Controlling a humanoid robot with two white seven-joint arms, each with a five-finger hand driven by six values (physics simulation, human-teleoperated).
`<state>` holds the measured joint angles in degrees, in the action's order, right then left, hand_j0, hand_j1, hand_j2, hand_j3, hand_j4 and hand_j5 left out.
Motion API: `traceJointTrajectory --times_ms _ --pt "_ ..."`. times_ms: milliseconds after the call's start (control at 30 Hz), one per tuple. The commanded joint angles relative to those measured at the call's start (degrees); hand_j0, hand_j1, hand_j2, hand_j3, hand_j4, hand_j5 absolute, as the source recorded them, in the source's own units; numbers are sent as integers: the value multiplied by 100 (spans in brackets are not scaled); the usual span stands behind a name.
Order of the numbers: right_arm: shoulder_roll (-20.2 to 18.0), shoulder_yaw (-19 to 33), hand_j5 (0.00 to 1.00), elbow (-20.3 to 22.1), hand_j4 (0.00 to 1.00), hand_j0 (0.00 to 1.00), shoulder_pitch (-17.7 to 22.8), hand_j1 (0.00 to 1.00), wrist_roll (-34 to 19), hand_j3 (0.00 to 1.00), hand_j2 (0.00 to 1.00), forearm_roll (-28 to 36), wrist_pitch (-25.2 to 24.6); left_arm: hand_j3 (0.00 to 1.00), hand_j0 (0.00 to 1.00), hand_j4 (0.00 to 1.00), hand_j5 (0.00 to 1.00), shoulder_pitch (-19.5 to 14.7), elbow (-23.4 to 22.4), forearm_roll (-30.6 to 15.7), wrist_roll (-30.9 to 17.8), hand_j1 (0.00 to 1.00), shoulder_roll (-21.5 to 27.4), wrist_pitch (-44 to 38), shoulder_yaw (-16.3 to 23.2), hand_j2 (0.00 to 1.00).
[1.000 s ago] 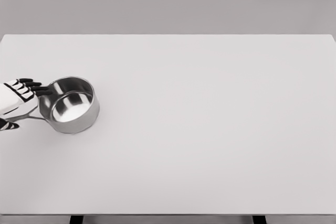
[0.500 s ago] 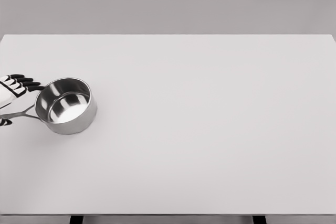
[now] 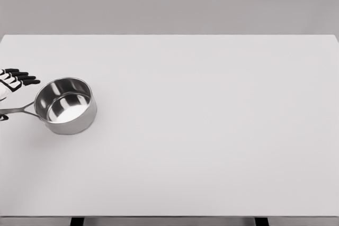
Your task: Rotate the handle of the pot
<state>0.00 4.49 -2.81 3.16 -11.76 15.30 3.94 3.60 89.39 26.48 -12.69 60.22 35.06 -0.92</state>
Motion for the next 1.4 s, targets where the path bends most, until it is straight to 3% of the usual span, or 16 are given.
traceJointTrajectory --times_ms 0,1000,1200,1367 --pt "0 0 100 0 100 100 0 100 -1 100 100 -1 2 100 100 100 100 0 -27 -29 3 100 -37 -6 -5 100" --pt "0 0 100 0 100 100 0 100 -1 100 100 -1 2 100 100 100 100 -325 -432 59 3 100 -283 -6 -5 100" --pt "0 0 100 0 100 100 0 100 -1 100 100 -1 2 100 100 100 100 -431 -414 103 3 100 -336 -6 31 100" --pt "0 0 100 0 100 100 0 100 -1 100 100 -1 2 100 100 100 100 -404 -142 -11 3 100 -336 -6 -13 100"
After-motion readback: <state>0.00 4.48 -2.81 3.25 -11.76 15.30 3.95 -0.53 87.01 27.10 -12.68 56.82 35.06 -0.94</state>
